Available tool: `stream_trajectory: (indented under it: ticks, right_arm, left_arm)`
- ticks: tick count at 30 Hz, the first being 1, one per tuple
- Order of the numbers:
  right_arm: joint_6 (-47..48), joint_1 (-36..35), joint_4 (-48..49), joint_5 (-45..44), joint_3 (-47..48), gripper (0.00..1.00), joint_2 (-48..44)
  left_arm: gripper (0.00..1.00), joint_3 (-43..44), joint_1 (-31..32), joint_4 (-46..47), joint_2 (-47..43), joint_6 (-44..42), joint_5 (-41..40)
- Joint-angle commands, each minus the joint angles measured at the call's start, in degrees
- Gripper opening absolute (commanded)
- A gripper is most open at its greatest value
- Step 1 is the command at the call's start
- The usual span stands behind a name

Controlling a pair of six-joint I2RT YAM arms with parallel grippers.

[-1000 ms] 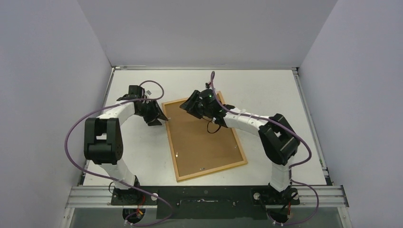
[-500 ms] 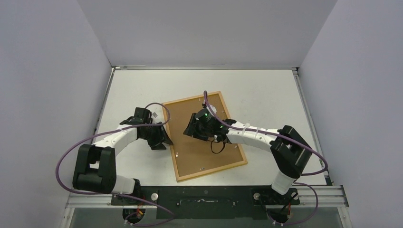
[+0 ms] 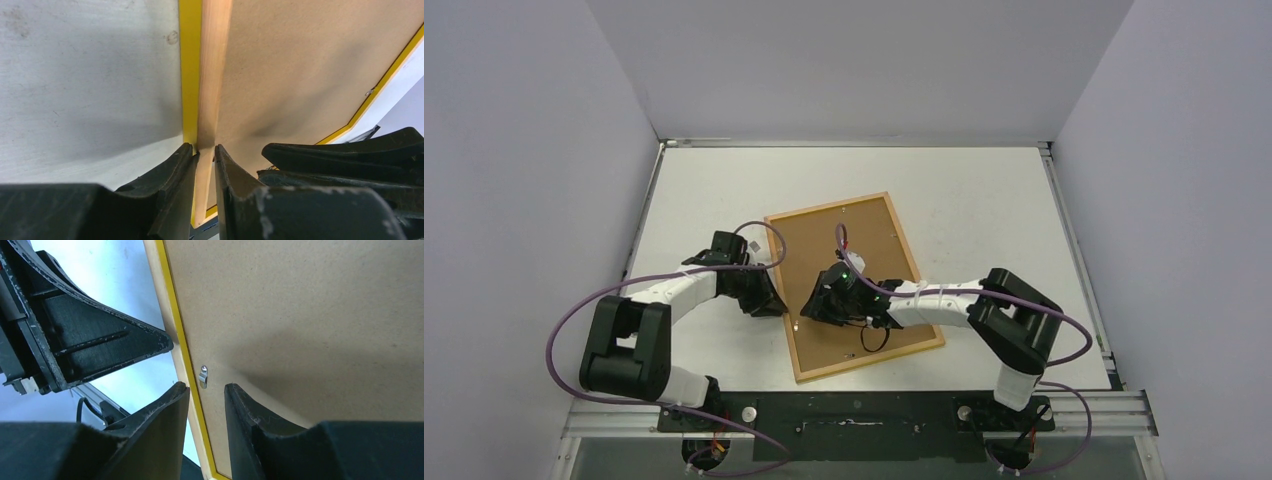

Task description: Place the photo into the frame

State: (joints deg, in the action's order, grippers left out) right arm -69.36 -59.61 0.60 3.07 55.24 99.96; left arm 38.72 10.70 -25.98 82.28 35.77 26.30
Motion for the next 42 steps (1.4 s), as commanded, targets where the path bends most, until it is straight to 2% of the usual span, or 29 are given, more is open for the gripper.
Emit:
stream_trajectory:
  ticks: [1, 27, 36, 42]
  right_arm:
    - [-2.32, -1.27, 6.09, 0.08, 0.81, 0.33, 2.07]
    - [-9.72, -3.62, 17.59, 0.39, -2.52, 0.33, 8.5]
    - [-5.88, -4.04, 16.17, -5.69, -4.88, 0.34, 1.02]
    - [-6.93, -4.08, 12.33, -7.62, -6.75, 0.35, -1.24]
  left_arm:
    - [0.2, -0.97, 0.44, 1.61, 0.57, -0.95, 0.45]
    - [0.15, -1.98, 0.9, 2.0, 3.54, -0.89, 1.11]
    - [0.15, -1.54, 0.88, 1.01, 3.13, -1.4, 0.09]
    - [0.15, -1.33, 0.9, 0.87, 3.36, -1.49, -0.29]
